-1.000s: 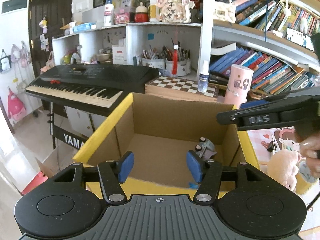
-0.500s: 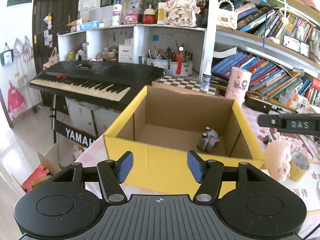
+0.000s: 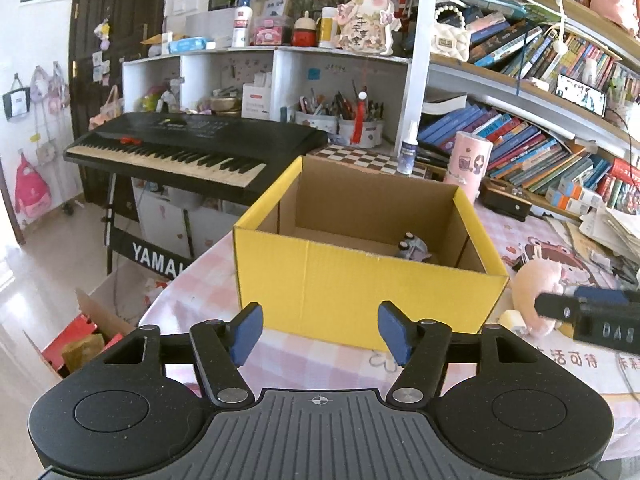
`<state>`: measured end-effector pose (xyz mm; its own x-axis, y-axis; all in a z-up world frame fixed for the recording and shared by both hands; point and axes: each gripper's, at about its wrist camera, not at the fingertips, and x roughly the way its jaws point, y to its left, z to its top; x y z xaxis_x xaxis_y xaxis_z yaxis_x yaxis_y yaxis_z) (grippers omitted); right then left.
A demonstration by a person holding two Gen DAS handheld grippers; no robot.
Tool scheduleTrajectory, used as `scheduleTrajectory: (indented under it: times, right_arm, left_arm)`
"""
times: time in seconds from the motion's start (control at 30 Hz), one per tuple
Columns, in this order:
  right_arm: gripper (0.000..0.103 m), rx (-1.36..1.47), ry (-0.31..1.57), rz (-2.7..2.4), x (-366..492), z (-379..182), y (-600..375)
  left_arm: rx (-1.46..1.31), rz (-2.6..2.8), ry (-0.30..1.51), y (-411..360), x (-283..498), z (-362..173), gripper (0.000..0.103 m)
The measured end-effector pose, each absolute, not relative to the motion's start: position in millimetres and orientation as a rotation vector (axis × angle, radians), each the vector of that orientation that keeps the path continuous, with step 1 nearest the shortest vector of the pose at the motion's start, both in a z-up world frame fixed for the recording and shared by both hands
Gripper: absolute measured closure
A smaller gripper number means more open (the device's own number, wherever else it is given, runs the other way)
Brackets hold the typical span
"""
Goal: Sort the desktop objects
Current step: 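Withdraw both open grippers from the box back over the table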
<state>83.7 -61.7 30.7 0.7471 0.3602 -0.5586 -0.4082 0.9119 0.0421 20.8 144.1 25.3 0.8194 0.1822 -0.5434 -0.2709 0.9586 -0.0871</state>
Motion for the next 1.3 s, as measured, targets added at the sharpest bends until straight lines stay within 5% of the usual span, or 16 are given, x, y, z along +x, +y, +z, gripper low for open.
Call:
scheduleTrajectory:
  times: [1.3]
  right_arm:
    - [0.042,-0.073,0.705,0.266,-24,-6,-117]
  left_arm:
    - [-0.029,-0.047,0.682,59,-22,-2,0.031]
